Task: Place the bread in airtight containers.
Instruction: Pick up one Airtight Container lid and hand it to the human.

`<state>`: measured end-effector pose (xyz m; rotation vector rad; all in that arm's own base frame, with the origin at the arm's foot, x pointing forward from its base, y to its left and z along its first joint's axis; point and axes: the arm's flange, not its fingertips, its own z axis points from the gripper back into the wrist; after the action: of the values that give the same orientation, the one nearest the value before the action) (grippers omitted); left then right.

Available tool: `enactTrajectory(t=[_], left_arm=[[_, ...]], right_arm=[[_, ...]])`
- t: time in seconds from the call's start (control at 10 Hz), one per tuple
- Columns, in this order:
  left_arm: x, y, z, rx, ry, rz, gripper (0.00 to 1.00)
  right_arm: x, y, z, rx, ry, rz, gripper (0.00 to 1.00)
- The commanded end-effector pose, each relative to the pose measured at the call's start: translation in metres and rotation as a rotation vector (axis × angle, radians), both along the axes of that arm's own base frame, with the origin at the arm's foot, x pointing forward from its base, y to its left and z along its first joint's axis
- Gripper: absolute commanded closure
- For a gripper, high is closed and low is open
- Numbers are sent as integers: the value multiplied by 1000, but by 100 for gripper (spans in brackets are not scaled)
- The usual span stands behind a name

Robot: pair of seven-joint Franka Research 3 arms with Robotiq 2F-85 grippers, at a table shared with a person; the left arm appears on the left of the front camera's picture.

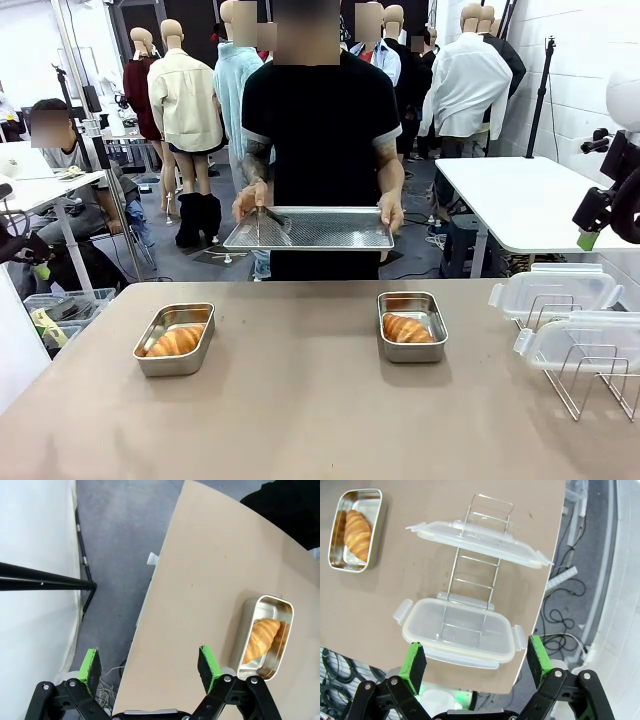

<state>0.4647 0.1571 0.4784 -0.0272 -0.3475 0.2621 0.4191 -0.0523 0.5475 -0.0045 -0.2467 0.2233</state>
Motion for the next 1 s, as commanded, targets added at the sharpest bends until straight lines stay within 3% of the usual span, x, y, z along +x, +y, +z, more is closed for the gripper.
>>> enactTrajectory(t=[0.0, 0.9], left_arm=[[-6, -2, 3, 26, -3, 2, 0], [-6, -2, 3, 26, -3, 2, 0]], right_arm=[[0, 1, 2, -8, 13, -7, 0], [0, 1, 2, -8, 13, -7, 0]])
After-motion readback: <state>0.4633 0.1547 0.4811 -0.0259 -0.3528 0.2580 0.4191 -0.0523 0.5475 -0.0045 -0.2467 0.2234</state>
